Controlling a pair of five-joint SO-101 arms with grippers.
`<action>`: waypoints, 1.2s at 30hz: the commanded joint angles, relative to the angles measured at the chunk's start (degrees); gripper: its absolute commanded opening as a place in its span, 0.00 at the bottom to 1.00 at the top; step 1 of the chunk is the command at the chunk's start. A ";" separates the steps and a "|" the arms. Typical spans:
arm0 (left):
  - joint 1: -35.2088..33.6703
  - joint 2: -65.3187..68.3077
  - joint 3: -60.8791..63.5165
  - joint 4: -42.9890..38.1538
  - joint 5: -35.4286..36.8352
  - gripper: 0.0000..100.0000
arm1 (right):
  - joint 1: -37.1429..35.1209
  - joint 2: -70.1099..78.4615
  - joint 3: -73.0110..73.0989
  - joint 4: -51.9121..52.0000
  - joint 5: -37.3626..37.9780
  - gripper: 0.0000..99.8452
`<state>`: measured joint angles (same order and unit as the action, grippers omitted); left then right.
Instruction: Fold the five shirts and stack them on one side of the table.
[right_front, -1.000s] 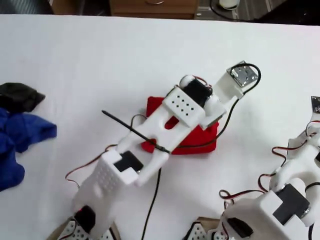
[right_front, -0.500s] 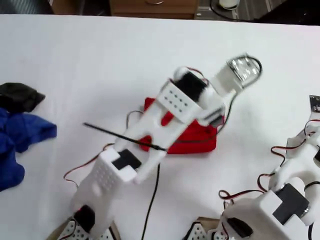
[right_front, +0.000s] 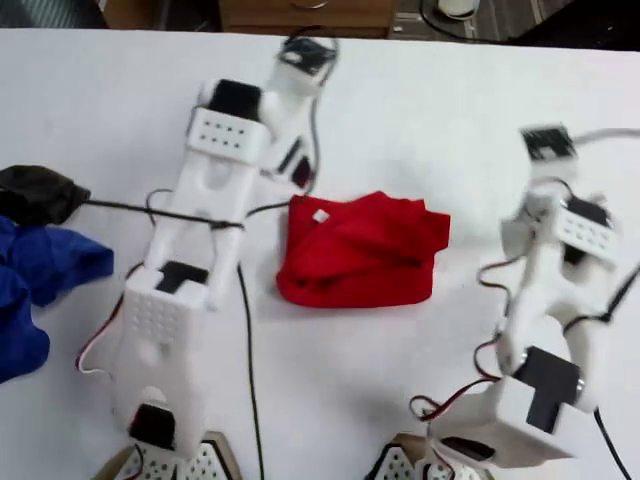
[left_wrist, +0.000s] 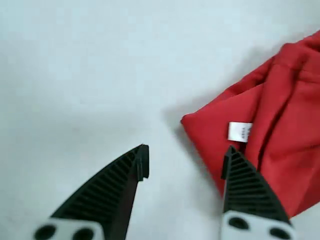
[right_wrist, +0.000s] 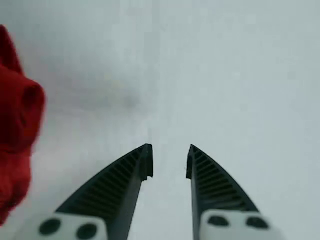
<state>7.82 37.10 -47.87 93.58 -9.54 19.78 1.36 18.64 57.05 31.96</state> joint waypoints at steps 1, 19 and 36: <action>-4.40 -1.58 3.65 -3.25 5.01 0.26 | -8.48 -2.59 -9.93 3.82 -2.02 0.13; -30.15 -2.20 11.47 -2.11 10.81 0.26 | -28.97 27.12 -40.70 27.65 20.75 0.13; -31.21 -1.67 11.47 -3.52 10.64 0.26 | -33.10 36.00 -59.69 39.78 25.93 0.13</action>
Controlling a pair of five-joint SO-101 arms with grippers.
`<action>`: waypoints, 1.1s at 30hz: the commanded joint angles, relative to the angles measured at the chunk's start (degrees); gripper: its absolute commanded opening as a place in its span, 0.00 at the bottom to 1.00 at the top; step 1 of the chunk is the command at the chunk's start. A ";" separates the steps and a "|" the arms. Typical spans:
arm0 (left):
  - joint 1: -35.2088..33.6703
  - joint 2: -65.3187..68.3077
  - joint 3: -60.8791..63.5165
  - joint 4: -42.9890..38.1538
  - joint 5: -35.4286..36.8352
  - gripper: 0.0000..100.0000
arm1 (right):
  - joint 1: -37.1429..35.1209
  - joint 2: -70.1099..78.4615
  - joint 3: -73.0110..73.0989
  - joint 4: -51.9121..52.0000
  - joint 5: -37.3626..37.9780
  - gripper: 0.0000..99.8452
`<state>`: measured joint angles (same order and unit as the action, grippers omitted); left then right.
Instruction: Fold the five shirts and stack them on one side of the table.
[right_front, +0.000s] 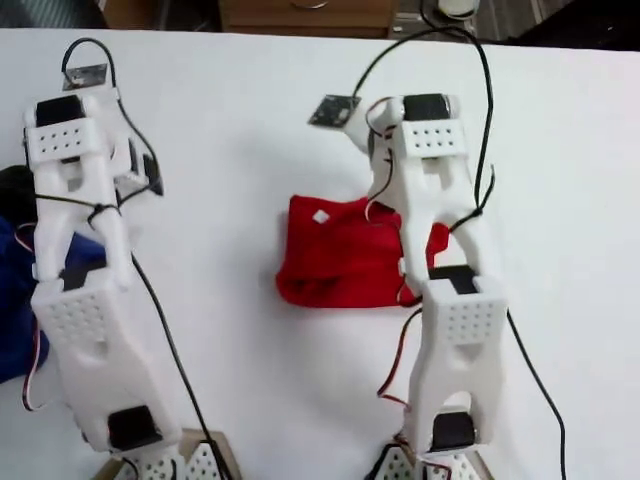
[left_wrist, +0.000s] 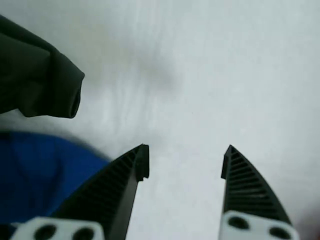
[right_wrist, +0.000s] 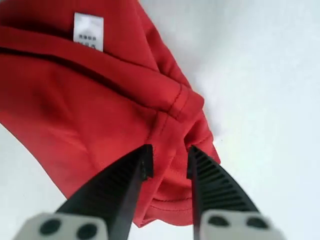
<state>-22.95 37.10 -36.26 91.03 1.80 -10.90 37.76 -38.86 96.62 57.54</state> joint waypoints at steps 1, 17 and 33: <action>-0.44 -1.67 -0.13 -0.97 -0.70 0.26 | -3.38 -0.22 -1.76 0.31 0.18 0.13; -0.70 -1.67 -0.04 -0.53 -0.70 0.26 | -4.62 12.09 -5.89 0.22 2.90 0.13; -0.44 -1.67 -0.48 -0.97 -0.70 0.26 | -2.95 1.45 -5.54 1.27 2.37 0.02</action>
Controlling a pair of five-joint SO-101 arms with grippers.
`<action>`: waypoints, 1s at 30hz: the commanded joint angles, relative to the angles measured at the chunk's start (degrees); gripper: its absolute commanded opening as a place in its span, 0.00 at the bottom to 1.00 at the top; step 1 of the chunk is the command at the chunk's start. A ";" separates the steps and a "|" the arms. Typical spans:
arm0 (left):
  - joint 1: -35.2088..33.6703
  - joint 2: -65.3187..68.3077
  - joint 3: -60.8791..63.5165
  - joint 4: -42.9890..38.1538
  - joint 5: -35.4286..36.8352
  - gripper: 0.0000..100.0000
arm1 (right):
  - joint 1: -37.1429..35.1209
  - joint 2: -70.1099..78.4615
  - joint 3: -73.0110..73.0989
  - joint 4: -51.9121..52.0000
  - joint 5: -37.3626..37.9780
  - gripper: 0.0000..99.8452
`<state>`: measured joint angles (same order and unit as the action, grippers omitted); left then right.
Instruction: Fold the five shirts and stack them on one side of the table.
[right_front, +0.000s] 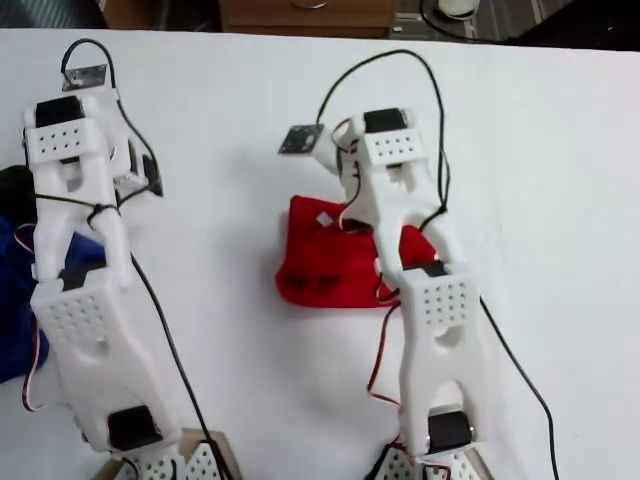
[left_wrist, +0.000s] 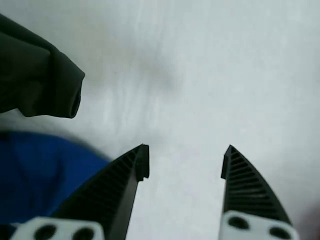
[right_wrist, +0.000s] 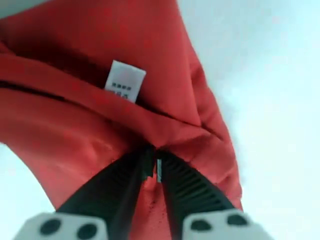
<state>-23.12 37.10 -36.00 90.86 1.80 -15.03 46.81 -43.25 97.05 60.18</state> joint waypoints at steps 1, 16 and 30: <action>-0.26 -1.67 -0.75 -0.88 -0.70 0.26 | 1.36 -9.10 -0.79 0.84 -1.23 0.02; -0.26 -1.76 -0.84 -2.37 -0.79 0.26 | 1.36 -31.43 32.97 0.75 -2.55 0.02; -0.53 -2.11 -0.84 -2.29 -0.79 0.26 | 2.33 -44.97 45.01 0.66 -2.55 0.02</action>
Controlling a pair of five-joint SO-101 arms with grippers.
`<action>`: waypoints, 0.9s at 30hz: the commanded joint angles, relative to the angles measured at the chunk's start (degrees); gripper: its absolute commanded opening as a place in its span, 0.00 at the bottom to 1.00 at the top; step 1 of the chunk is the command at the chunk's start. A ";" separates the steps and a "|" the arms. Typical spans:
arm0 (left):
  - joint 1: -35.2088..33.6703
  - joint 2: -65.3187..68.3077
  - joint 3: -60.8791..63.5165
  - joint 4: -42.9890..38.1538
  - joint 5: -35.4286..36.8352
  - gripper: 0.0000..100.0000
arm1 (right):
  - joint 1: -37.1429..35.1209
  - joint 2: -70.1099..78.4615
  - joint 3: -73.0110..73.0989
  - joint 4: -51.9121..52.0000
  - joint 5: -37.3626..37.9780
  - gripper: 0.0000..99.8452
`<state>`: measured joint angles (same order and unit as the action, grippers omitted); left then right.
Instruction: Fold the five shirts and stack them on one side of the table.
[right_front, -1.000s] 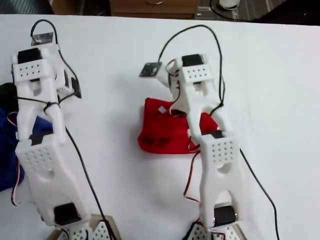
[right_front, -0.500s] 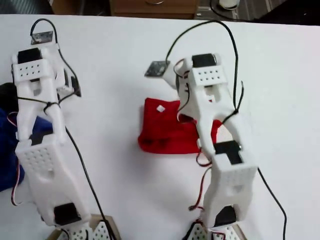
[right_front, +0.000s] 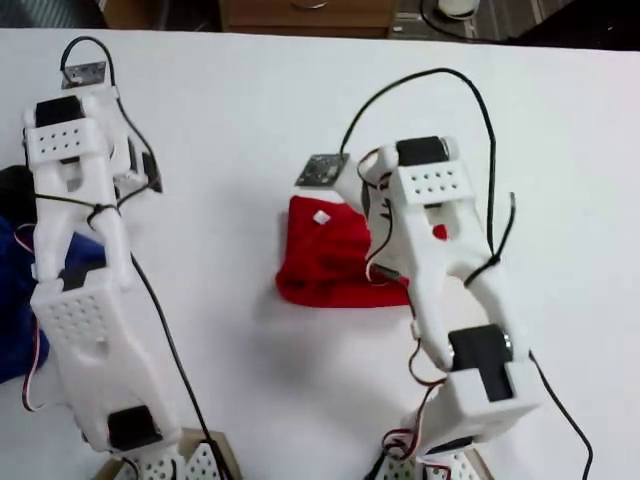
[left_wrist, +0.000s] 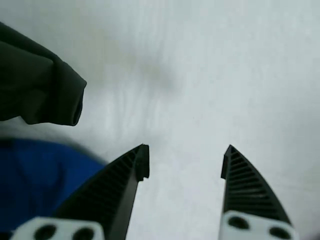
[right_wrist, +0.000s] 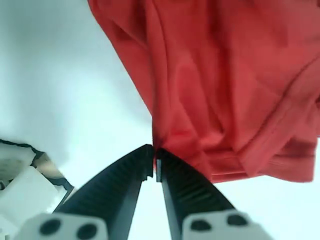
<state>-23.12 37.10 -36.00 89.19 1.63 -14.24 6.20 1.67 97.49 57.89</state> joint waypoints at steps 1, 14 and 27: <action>-0.62 -2.20 -0.84 -0.44 -0.62 0.26 | 2.24 -4.62 0.09 0.22 -0.26 0.02; -0.62 -2.20 -0.84 -0.53 -2.37 0.26 | 11.12 -5.23 3.16 0.22 4.40 0.03; -0.62 -2.20 -0.75 -0.18 -2.29 0.26 | 1.63 14.81 -18.81 -12.53 -13.36 0.29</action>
<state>-23.30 37.10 -36.00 89.19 -0.31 -8.53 15.08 -12.13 85.80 45.58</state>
